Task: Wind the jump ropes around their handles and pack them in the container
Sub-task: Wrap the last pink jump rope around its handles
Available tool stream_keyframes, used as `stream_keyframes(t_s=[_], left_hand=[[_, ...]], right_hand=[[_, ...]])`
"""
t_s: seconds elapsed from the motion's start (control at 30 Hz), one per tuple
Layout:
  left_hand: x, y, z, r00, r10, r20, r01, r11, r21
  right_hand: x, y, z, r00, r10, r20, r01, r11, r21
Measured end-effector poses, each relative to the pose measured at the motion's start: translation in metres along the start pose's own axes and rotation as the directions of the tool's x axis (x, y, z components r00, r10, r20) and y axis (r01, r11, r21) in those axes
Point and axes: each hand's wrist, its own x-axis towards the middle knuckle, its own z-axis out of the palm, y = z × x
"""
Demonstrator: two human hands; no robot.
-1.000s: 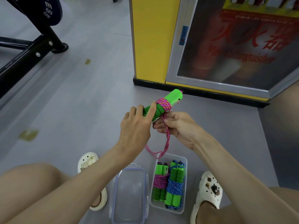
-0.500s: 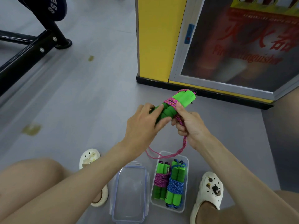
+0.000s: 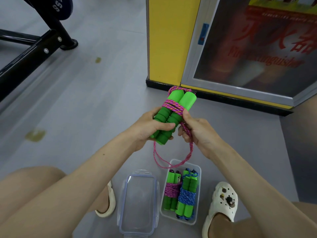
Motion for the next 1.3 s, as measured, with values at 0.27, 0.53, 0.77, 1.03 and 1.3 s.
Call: stream_keyframes(t_s=[0.27,0.53,0.77,1.03,1.3], left_hand=[[0.002,0.0,0.0,0.974,0.151,-0.167,-0.141,0.987,0.072],[0.0,0.002,0.0,0.952,0.244,-0.182,-0.227,0.968,0.11],[0.005,-0.002,-0.001,0.849,0.463,-0.254,-0.333,0.843,0.423],[0.003,-0.007,-0.002,0.792,0.569,-0.222,-0.215,0.6,0.771],[0.006,-0.014,0.001,0.721,0.663,-0.204,-0.112,0.401,0.909]], right_hand=[[0.001,0.003,0.0,0.981,-0.159,-0.113,0.09,0.882,-0.463],[0.006,0.001,0.001,0.822,-0.538,-0.188,0.166,0.542,-0.824],[0.004,-0.019,0.003,1.0,-0.009,-0.019,0.008,0.999,-0.042],[0.002,-0.012,0.004,0.998,-0.055,0.013,0.056,0.966,-0.253],[0.002,-0.012,0.006,1.0,0.006,-0.03,-0.011,0.986,-0.168]])
